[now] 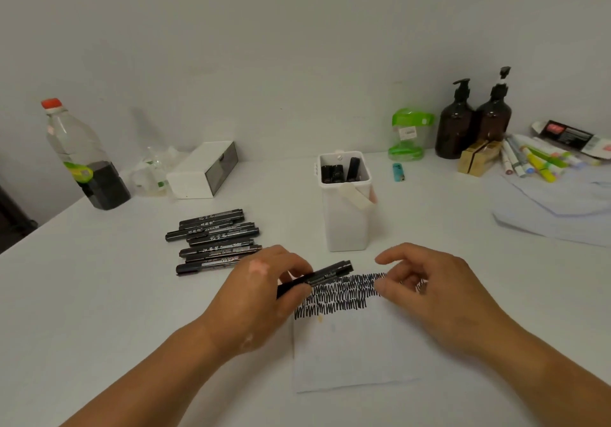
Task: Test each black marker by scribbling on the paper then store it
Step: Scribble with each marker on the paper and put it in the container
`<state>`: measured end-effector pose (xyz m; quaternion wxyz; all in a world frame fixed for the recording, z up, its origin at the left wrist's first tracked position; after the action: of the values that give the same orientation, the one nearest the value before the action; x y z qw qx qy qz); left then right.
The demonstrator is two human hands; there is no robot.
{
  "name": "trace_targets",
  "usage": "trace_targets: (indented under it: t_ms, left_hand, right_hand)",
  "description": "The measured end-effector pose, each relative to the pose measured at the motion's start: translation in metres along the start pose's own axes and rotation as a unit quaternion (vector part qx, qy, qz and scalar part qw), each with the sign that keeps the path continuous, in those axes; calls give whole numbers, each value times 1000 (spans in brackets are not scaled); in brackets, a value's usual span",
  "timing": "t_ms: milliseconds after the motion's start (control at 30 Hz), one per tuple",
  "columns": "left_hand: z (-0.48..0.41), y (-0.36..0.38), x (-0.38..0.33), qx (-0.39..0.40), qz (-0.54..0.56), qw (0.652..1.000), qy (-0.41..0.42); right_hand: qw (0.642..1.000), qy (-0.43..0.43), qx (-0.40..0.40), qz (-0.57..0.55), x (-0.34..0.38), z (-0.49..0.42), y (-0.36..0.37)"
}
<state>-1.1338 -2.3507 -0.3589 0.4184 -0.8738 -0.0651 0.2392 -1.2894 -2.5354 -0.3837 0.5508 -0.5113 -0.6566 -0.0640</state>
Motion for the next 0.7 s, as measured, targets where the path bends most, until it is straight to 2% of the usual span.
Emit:
trace_targets:
  t_ms: [100, 233, 533, 700]
  left_hand:
    - [-6, 12, -21, 4, 36, 999, 26]
    - [-14, 25, -33, 2, 63, 996, 55]
    - [-3, 46, -24, 33, 87, 995, 41]
    - [2, 48, -25, 24, 84, 995, 44]
  right_hand:
    - [998, 32, 33, -45, 0, 0, 5]
    - [995, 52, 14, -79, -1, -3, 5]
    - [989, 60, -15, -132, 3, -4, 1]
    - [973, 101, 24, -208, 10, 2, 11]
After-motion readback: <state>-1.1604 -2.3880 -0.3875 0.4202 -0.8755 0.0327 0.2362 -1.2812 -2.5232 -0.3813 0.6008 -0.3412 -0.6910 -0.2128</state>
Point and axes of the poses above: each hand's wrist, its own z-axis away from the middle knuckle, its own y-axis out of the palm, x = y × z, the point moved 5 cm from there along -z, towards the middle knuckle, and after that the axes turned 15 degrees about -x, right-handed, at the moved point
